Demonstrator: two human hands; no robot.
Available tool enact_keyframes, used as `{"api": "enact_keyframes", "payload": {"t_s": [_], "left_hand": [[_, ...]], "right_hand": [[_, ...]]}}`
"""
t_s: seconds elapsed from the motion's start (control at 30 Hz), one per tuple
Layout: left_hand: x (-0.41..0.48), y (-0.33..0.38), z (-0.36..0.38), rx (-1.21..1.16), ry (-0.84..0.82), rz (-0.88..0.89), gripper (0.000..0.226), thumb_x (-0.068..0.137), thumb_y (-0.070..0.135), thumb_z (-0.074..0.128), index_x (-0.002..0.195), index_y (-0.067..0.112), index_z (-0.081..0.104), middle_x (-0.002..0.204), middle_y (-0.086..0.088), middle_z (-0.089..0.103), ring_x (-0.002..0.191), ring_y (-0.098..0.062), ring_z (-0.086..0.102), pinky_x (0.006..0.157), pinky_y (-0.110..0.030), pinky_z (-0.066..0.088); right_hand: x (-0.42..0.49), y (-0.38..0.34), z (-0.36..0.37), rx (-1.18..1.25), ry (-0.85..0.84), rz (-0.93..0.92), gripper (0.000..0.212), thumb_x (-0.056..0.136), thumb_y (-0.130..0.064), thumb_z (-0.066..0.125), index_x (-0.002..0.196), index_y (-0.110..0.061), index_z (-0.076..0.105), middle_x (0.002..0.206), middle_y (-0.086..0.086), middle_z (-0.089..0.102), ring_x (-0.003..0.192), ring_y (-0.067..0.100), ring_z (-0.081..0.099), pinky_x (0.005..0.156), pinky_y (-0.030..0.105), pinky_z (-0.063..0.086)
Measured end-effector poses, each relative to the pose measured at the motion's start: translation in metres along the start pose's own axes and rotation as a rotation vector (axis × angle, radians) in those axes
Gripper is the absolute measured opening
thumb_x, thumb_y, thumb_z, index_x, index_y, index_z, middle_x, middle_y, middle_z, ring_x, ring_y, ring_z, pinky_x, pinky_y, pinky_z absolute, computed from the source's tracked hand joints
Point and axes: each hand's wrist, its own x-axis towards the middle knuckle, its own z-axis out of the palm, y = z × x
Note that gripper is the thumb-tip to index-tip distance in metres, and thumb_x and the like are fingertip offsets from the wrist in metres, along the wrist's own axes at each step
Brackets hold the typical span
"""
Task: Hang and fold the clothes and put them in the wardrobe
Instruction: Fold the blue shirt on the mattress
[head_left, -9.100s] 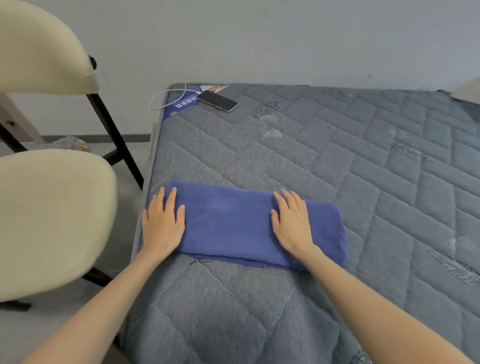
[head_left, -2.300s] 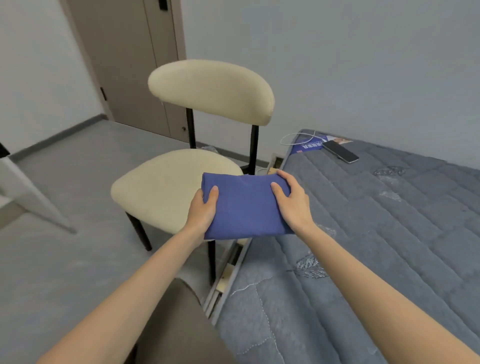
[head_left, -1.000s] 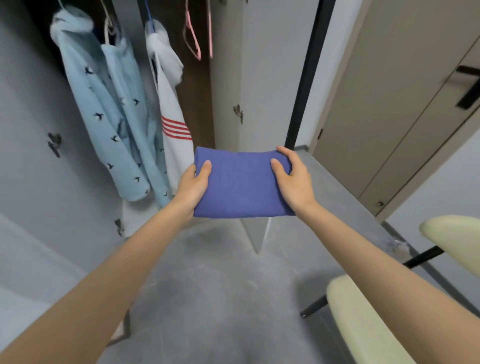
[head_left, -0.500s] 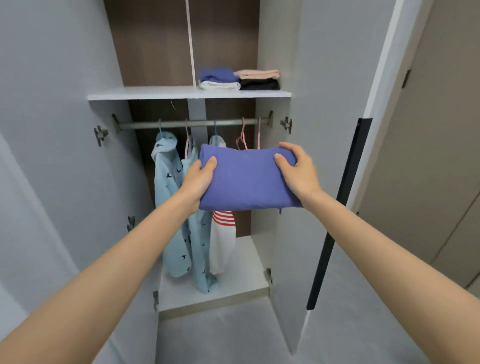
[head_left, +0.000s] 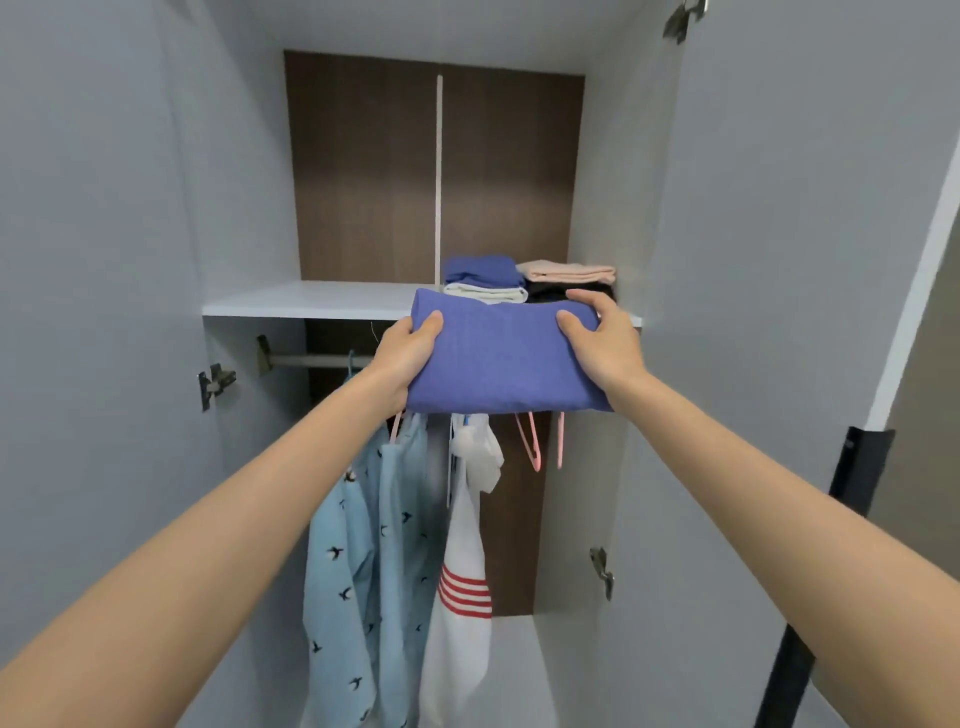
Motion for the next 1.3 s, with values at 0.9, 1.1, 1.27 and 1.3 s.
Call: {"api": "enact_keyframes", "payload": {"t_s": [0.9, 1.1, 1.27, 1.3], "left_hand": [[0.361, 0.034, 0.024, -0.312, -0.124, -0.212, 0.025, 0.1, 0.01, 0.042, 0.121, -0.001, 0.051, 0.123, -0.019, 0.059, 0.105, -0.03, 0.06, 0.075, -0.043, 0.049], [0.402, 0.024, 0.05, -0.467, -0.078, -0.281, 0.028, 0.1, 0.004, 0.039, 0.123, -0.007, 0.05, 0.122, -0.024, 0.059, 0.11, -0.037, 0.059, 0.073, -0.048, 0.048], [0.421, 0.013, 0.071, -0.514, -0.035, -0.307, 0.024, 0.098, 0.0, 0.042, 0.119, -0.005, 0.051, 0.104, -0.024, 0.062, 0.086, -0.039, 0.061, 0.062, -0.05, 0.05], [0.424, 0.011, 0.076, -0.514, -0.02, -0.303, 0.023, 0.097, -0.001, 0.042, 0.118, -0.004, 0.052, 0.099, -0.024, 0.062, 0.083, -0.039, 0.061, 0.064, -0.05, 0.05]], "right_hand": [[0.435, 0.062, 0.173, -0.578, -0.199, -0.173, 0.026, 0.097, -0.023, 0.043, 0.121, -0.015, 0.05, 0.127, 0.012, 0.056, 0.112, 0.032, 0.052, 0.095, 0.041, 0.043], [0.499, 0.078, 0.2, -0.494, -0.356, -0.318, 0.022, 0.094, -0.016, 0.054, 0.115, -0.013, 0.061, 0.121, 0.007, 0.062, 0.113, 0.023, 0.056, 0.092, 0.028, 0.041], [0.531, 0.092, 0.215, -0.372, -0.491, -0.386, 0.018, 0.094, -0.014, 0.057, 0.111, -0.011, 0.064, 0.115, 0.005, 0.065, 0.103, 0.013, 0.057, 0.09, 0.023, 0.039], [0.535, 0.095, 0.218, -0.349, -0.518, -0.391, 0.018, 0.093, -0.013, 0.058, 0.11, -0.01, 0.064, 0.114, 0.007, 0.066, 0.1, 0.012, 0.057, 0.091, 0.024, 0.04]]}}
